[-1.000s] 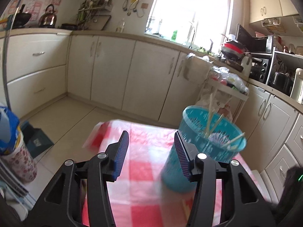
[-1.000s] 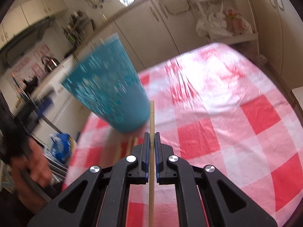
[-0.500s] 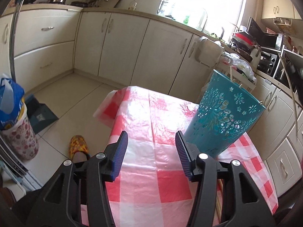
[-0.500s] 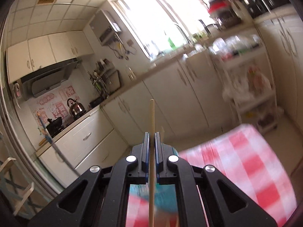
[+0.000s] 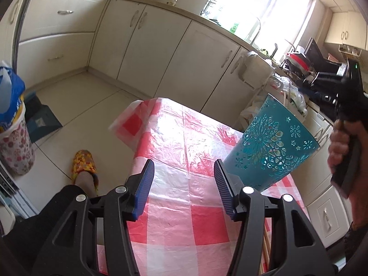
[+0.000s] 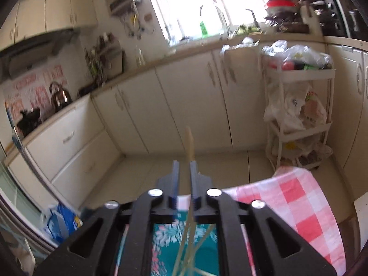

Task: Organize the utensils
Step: 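Lift the stick with the right tool and drop it into the teal bin, then return both tools to the sticks and close each on one stick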

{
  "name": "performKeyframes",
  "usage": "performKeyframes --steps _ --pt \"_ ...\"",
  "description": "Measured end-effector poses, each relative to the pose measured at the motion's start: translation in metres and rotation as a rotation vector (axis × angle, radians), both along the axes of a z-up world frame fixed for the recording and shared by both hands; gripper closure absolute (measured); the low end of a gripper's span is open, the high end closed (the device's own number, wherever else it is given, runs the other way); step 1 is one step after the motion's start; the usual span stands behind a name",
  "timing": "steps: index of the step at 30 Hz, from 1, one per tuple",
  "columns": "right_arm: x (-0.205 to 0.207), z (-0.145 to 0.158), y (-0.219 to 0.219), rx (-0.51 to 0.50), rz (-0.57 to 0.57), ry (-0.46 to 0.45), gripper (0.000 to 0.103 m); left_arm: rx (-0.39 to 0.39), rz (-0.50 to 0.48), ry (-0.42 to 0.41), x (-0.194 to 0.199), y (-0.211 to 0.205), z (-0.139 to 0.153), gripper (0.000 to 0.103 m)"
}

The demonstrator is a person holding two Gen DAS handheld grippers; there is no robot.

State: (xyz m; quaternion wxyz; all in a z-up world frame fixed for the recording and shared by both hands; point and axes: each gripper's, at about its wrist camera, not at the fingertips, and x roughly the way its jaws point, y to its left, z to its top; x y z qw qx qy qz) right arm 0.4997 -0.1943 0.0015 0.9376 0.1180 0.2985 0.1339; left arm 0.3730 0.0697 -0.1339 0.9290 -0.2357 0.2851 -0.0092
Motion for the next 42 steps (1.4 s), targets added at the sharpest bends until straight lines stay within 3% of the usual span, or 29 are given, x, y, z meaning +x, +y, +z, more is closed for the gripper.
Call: performKeyframes --steps 4,8,12,16,20,26,33,38,42 --pt "-0.013 -0.004 -0.008 0.036 0.021 0.024 0.072 -0.030 0.010 0.009 0.002 0.004 -0.004 0.051" --pt "-0.030 -0.001 -0.028 0.131 -0.001 0.034 0.071 -0.013 0.014 0.007 -0.002 0.003 -0.001 0.051" --pt "-0.078 -0.005 -0.051 0.155 -0.013 0.026 0.065 0.007 0.004 0.012 -0.011 0.003 0.003 0.048" --pt "-0.129 -0.036 -0.055 0.076 0.012 0.094 0.063 0.028 -0.036 0.046 -0.022 -0.004 0.006 0.046" --pt "-0.172 -0.092 -0.040 -0.051 0.103 0.238 0.063 0.068 -0.101 0.073 -0.041 -0.024 0.010 0.042" --pt "-0.189 -0.143 -0.021 -0.125 0.169 0.345 0.067 0.109 -0.165 0.122 -0.063 -0.052 0.004 0.040" --pt "-0.184 -0.150 -0.014 -0.180 0.146 0.345 0.067 0.153 -0.198 0.153 -0.074 -0.079 0.003 0.039" --pt "-0.173 -0.152 0.000 -0.292 0.157 0.342 0.068 0.190 -0.225 0.184 -0.072 -0.099 0.002 0.038" --pt "-0.175 -0.152 -0.001 -0.344 0.176 0.334 0.076 0.211 -0.245 0.203 -0.068 -0.117 0.002 0.037"
